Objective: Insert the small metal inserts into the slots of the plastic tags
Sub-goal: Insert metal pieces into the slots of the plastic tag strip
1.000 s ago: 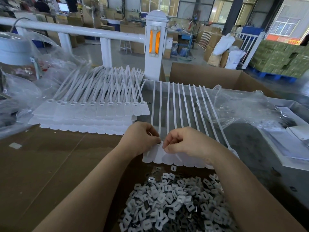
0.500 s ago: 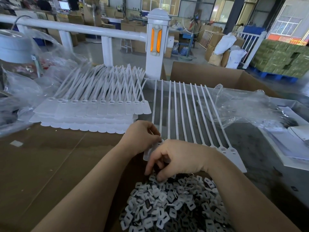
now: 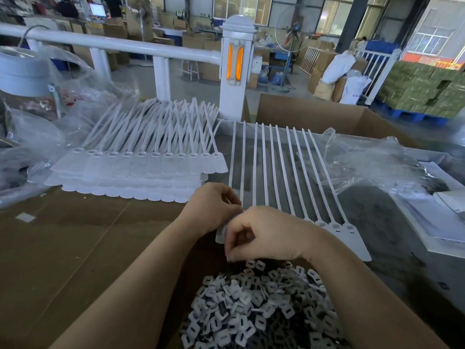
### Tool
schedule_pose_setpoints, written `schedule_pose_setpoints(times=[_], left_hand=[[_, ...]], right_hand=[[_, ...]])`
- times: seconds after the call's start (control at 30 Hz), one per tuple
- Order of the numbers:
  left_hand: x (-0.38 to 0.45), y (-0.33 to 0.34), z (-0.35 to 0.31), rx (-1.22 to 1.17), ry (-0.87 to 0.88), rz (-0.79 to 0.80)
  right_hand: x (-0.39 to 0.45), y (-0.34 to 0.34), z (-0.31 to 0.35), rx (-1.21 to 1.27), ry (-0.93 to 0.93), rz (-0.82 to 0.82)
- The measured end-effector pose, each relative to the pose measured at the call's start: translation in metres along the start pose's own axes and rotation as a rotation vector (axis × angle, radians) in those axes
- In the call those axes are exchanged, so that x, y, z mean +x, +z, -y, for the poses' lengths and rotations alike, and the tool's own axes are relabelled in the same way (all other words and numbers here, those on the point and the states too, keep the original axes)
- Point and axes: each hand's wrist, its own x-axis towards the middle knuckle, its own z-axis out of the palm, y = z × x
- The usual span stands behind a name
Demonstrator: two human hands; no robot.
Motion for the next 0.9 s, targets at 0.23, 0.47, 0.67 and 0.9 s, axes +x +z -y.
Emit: schedule_pose_setpoints(times=[0.23, 0.47, 0.67, 0.9], left_hand=[[-0.001, -0.01, -0.007, -0.351, -0.044, 0.149], [-0.001, -0.015, -0.005, -0.742, -0.11, 0.279], [0.003, -0.015, -0.002, -0.616, -0.088, 0.209], [0.001, -0.002, -0.005, -0.368, -0.008, 0.057]], right_hand=[[0.002, -0.008, -0.015, 0.179, 0.059, -0.659], [0.006, -0.006, -0.018, 0.174, 0.063, -0.759], [0.008, -0.004, -0.022, 0.139, 0.143, -0.738], [0.01, -0.004, -0.031, 0.079, 0.294, -0.617]])
